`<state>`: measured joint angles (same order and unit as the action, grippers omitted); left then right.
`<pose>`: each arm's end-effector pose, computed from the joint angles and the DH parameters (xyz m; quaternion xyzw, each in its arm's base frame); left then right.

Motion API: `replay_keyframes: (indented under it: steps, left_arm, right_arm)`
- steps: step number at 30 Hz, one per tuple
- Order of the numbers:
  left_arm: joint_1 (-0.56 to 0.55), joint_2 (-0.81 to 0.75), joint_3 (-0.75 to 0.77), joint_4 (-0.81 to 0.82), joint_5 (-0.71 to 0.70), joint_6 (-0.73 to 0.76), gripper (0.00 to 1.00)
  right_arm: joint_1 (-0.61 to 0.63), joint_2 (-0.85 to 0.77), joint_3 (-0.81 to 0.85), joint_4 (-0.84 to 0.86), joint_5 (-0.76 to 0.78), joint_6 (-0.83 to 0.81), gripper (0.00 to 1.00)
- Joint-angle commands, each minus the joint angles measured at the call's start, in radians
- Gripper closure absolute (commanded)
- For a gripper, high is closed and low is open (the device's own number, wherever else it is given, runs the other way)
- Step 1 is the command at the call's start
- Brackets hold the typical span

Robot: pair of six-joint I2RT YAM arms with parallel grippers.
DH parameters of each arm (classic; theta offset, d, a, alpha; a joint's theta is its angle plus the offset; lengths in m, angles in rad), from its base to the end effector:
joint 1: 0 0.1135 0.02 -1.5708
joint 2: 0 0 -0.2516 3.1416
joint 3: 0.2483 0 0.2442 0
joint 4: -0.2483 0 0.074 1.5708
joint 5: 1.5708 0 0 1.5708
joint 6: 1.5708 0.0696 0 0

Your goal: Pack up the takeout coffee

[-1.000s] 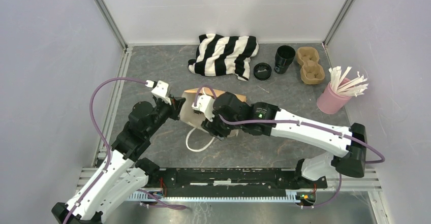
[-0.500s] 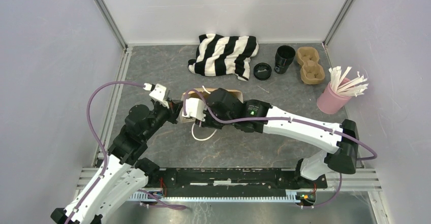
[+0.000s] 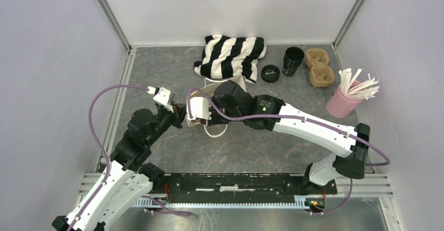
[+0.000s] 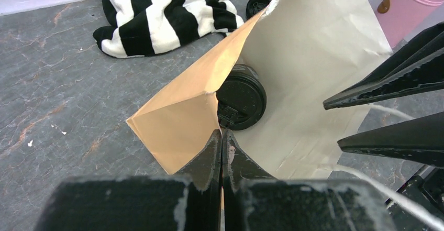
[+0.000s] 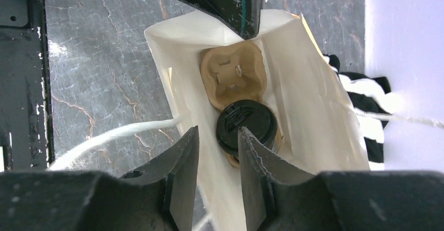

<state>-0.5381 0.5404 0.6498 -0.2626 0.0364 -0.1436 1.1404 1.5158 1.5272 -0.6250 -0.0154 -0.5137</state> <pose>0.1489 -0.0918 0.3065 0.1604 0.7420 -0.2306 0.6088 0.1491 0.3272 0.3447 -0.6556 0.5984 0.1485 0.4360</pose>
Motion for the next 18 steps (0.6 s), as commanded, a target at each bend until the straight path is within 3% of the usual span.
replay_keyframes:
  steps: [1,7,14,18]
  left_arm:
    - [0.004,-0.007,0.004,0.011,0.000,-0.004,0.98]
    - [0.003,-0.017,-0.028,0.069,-0.024,0.029,0.98]
    - [0.004,-0.029,-0.067,0.146,-0.033,0.062,0.98]
    - [0.004,-0.036,-0.106,0.217,-0.034,0.090,0.98]
  right_arm:
    - [-0.006,-0.046,0.020,-0.001,-0.053,-0.088,0.60]
    - [-0.013,-0.015,0.116,-0.009,-0.090,-0.071,0.57]
    - [-0.065,-0.015,0.004,-0.015,-0.075,-0.248,0.66]
    - [-0.068,0.039,0.033,-0.082,-0.040,-0.375,0.68]
